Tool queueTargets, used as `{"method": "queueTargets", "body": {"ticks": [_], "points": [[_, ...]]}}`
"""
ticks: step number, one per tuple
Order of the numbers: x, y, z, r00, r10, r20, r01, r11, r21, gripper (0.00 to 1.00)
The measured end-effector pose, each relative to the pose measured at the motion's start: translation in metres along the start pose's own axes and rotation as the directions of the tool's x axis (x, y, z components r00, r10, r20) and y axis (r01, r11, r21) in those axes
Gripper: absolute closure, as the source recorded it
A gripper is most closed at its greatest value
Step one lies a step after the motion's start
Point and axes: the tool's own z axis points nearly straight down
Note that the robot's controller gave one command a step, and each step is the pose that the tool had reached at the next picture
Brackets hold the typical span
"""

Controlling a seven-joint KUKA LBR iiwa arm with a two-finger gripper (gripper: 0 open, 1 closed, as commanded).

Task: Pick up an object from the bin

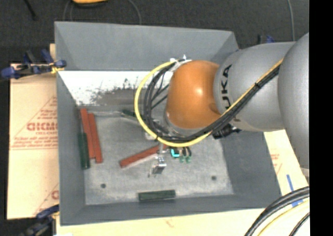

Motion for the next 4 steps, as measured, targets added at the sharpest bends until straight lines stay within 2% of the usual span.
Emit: {"method": "queueTargets", "body": {"ticks": [1, 2, 4], "points": [[-0.002, 0.0, -0.003, 1.0, 0.002, 0.007, -0.002, 1.0, -0.001, 0.0], [-0.015, -0.008, 0.068, 0.988, 0.154, 0.008, -0.154, 0.988, -0.007, 1.0], [-0.015, -0.008, 0.068, 0.988, 0.154, 0.008, -0.154, 0.988, -0.007, 1.0]]}}
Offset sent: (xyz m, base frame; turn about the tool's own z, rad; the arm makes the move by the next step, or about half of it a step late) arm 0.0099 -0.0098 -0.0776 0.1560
